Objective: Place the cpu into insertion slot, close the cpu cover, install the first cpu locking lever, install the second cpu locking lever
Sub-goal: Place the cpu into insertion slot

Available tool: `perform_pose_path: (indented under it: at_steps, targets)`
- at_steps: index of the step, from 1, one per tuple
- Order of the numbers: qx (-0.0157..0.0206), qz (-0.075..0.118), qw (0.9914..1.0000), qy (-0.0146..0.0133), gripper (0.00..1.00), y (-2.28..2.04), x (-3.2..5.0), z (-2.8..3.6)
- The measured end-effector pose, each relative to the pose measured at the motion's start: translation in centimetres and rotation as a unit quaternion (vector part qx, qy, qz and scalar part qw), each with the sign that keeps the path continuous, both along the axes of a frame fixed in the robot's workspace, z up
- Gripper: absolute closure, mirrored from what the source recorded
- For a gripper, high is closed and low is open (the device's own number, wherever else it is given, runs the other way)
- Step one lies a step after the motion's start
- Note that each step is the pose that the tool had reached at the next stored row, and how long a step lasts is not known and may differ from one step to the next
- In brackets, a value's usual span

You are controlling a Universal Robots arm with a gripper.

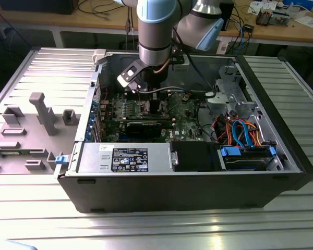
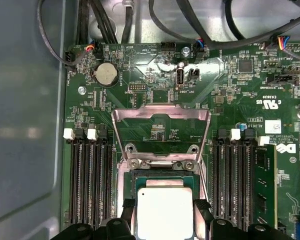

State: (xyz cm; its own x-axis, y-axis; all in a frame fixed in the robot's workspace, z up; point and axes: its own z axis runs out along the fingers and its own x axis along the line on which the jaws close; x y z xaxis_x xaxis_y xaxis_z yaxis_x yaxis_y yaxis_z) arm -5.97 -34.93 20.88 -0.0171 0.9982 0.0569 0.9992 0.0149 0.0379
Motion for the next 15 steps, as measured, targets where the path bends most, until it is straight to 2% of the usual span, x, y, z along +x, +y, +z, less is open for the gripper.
perform_pose_path:
  at_steps: [3, 7, 11, 12, 15]
  targets:
    - [-0.0001, -0.004, 0.99999, 0.0, 0.45, 0.07, -0.12, -0.34]
    - [-0.0003, -0.006, 0.99998, 0.0, 0.45, 0.09, -0.2, -0.43]
    - [-0.0023, -0.012, 0.99992, 0.0, 0.45, 0.24, -0.21, -0.55]
    - [-0.0043, -0.013, 0.99991, 0.0, 0.45, 0.31, -0.21, -0.58]
    - [-0.0054, -0.013, 0.9999, -0.0001, 0.45, 0.4, -0.21, -0.59]
